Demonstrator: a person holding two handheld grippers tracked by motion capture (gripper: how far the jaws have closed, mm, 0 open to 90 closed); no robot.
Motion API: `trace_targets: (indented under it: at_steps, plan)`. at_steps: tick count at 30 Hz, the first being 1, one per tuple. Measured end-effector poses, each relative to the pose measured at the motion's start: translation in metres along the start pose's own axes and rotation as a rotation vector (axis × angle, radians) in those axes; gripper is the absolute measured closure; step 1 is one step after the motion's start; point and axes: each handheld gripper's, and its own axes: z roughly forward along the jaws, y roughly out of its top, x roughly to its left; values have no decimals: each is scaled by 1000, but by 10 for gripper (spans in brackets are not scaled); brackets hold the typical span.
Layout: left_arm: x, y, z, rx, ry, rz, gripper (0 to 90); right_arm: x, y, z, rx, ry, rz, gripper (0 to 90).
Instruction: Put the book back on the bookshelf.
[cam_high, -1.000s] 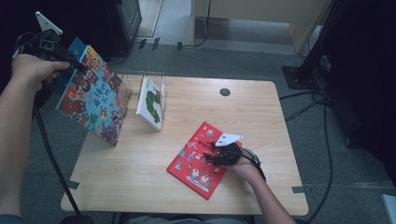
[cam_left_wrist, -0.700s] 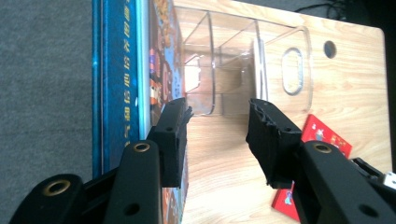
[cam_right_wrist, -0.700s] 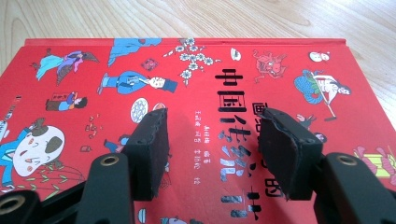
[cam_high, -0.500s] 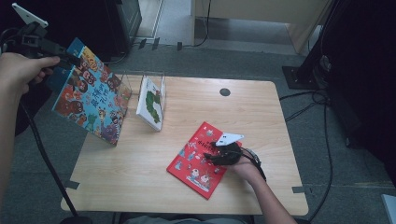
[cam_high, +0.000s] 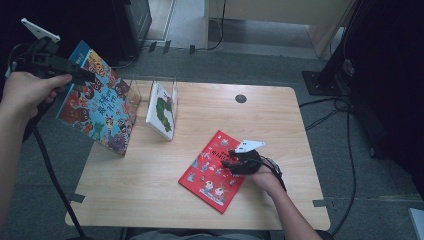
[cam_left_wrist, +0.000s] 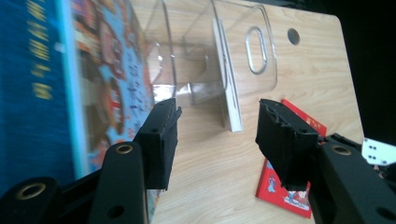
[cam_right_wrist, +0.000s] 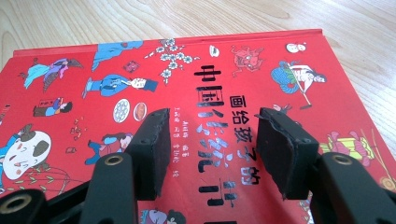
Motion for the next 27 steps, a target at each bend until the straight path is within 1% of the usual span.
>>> trace_targets:
  at_steps: [3,5,7,9,11,13,14,15,19,22,27]
  plan:
    - [-3,-6,6,12,-19,12,481,0,0,-1,6,1,-2,447]
    - [-1,-10,11,13,-25,6,480,0,2,-1,26,-5,-15,448]
    - [2,-15,16,22,-14,3,480,-1,2,-2,25,-4,-12,448]
    - [1,-21,21,20,-3,12,479,-2,2,-3,25,-5,-16,448]
    - [0,-26,24,16,-8,23,471,-2,2,-4,28,-6,-8,450]
    - [-1,-33,28,12,-46,23,464,-3,2,-5,30,-9,-11,452]
    - [-2,-37,31,2,-74,24,463,-3,2,-5,30,-10,-13,452]
    - [-2,-42,35,2,-84,28,463,-3,2,-6,28,-9,-10,453]
    - [-3,-56,49,29,-67,45,463,-3,3,-7,27,-3,-5,463]
    - [-8,-66,61,56,-52,74,460,-2,3,-7,35,-1,-10,464]
    - [-13,-79,76,71,-64,98,457,-2,2,-7,35,0,-1,464]
